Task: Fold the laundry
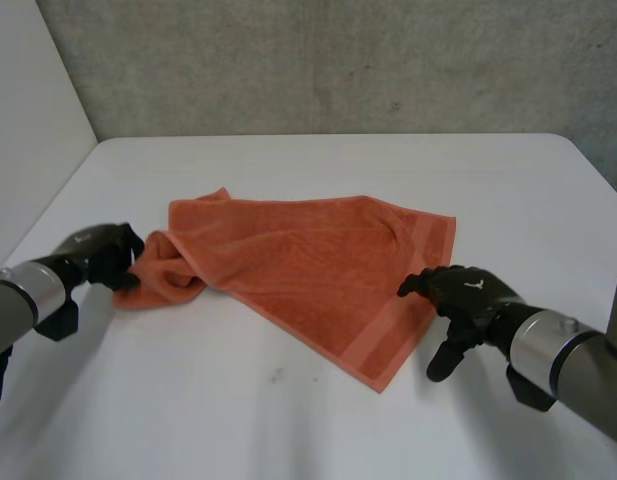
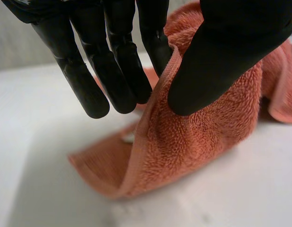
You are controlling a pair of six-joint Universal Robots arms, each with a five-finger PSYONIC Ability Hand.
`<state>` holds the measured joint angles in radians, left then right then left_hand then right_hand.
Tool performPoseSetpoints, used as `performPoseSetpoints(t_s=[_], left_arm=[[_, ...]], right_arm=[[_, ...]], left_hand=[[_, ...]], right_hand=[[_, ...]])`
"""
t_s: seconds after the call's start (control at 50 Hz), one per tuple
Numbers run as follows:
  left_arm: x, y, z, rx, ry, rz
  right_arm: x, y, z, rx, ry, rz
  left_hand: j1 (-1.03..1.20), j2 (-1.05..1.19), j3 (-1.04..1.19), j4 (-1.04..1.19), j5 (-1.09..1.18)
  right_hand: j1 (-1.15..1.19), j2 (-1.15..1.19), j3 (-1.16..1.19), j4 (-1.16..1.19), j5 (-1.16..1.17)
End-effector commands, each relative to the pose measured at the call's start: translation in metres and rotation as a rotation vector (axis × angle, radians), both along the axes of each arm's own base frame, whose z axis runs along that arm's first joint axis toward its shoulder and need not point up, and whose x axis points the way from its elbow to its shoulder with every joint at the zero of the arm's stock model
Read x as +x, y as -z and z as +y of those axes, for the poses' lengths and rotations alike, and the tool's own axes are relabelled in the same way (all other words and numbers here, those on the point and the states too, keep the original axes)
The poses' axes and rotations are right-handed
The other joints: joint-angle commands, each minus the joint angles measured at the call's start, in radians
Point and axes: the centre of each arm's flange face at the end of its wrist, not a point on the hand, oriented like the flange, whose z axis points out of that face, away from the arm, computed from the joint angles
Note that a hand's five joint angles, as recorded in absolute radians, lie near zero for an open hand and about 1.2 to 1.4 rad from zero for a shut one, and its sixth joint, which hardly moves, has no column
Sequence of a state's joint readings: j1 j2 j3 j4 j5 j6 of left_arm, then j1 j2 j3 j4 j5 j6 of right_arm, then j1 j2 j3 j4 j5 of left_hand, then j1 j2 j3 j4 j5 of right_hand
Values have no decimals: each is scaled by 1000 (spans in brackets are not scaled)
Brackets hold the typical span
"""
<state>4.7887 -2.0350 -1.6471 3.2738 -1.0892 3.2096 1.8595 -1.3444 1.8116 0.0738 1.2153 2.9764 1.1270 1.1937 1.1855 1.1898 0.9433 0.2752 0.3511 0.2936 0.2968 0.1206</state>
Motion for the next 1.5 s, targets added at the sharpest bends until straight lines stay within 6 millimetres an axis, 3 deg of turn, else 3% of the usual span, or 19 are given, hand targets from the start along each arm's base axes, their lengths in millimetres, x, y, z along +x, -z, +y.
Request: performPoseSetpoints(t_s=[0.02,0.2,0.32,0.66,1.26,1.36,1.42,1.44,1.46,1.48,1.5], left_arm=[[4,-21,-5,-128,-46,-11],[2,-27,-1,-149,-43,-11],[-1,-27,1,-147,-32,-10],[-1,-27,1,-144,-35,-5],[-1,-27,2,-141,-35,-5],[-1,-26,2,-138,-35,-5],[-1,-26,3,-136,-35,-5],[-1,-26,3,-135,-35,-5],[-1,-26,3,-135,-35,-5],[0,-26,3,-133,-35,-5],[0,-26,3,-133,-35,-5]], right_arm=[[22,16,16,39,-27,-106],[51,41,32,41,-92,-60],[64,51,32,-22,-83,-30],[64,70,21,-104,-102,70],[71,65,1,-183,-72,74],[73,68,-4,-201,-81,99],[71,67,-10,-214,-61,108],[68,65,-16,-228,-37,108],[68,64,-16,-228,-37,108],[65,60,-23,-247,-5,105],[58,43,-37,-312,60,88]], left_hand=[[269,203,211,206,278],[269,203,211,206,278],[269,203,211,206,278],[269,203,211,206,278],[269,203,211,206,278],[269,203,211,206,278],[269,203,211,206,278],[269,203,211,206,278],[269,203,211,206,278],[269,203,211,206,278],[269,203,211,206,278]], right_hand=[[59,-17,41,38,39],[74,-2,56,52,54],[159,83,141,137,139],[218,142,199,196,198],[309,233,290,287,289],[496,420,478,475,476],[699,623,680,677,679],[874,798,855,852,854],[876,800,857,854,856],[1047,971,1029,1025,1027],[1120,1044,1102,1099,1100]])
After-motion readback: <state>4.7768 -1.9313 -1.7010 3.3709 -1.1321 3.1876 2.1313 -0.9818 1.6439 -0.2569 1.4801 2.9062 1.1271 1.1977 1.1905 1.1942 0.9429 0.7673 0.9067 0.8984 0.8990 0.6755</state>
